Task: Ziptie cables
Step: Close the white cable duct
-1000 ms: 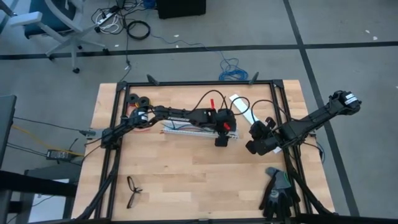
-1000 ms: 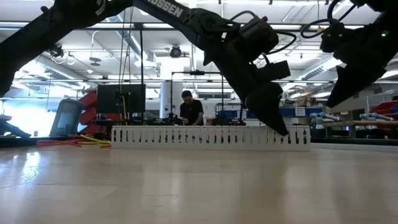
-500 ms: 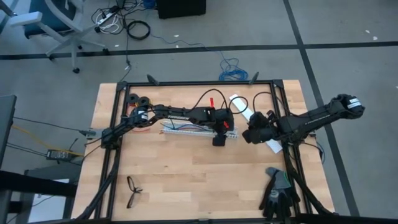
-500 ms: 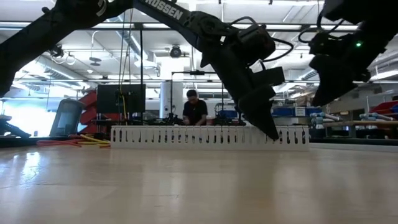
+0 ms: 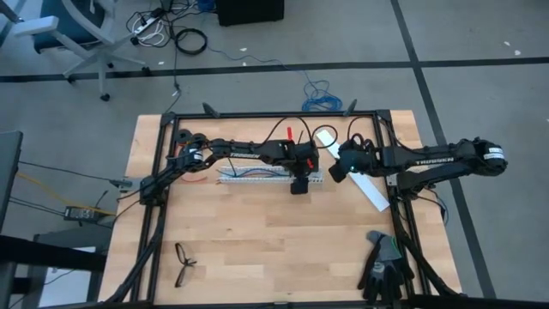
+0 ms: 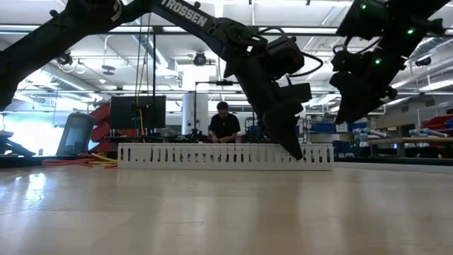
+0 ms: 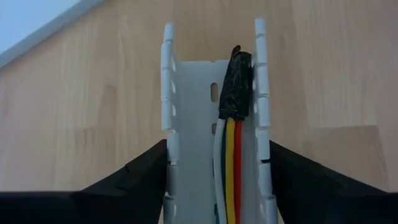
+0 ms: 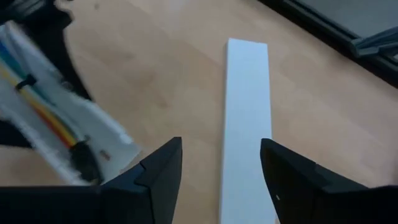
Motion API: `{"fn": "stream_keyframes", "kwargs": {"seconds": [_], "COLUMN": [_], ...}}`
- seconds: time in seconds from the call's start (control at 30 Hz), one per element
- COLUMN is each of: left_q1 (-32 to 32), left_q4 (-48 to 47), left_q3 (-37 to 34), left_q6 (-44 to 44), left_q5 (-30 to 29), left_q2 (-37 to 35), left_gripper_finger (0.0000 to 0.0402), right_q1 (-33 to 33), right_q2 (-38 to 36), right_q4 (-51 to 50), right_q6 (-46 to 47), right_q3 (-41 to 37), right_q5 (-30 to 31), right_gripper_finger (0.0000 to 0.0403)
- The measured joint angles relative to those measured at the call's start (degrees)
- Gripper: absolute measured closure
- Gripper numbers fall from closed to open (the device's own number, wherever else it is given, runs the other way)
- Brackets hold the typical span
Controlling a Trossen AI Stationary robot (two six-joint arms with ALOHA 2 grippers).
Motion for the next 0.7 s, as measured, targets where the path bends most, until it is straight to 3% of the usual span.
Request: {"fn": "stream_keyframes", "kwargs": {"seconds": [0.4, 0.7], "left_q1": [1.3, 2.6], "left_q4": [-8.0, -13.6], "left_q3": [0.0, -0.2], "left_q6": [-0.3, -1.3], "left_q5": [0.4, 0.1], "left_q2": [-1.0, -2.4], "left_gripper_finger": [0.0148, 0.0148], "right_q1": [-6.2, -10.2], "right_q2": [0.0, 0.0], "right_q4": [22.0, 24.8], "right_q6": [-5.8, -12.9], "right_q3": [-11.6, -11.6], "right_q5": [-8.0, -8.0], "right_gripper_finger": [0.0203, 0.0204]}}
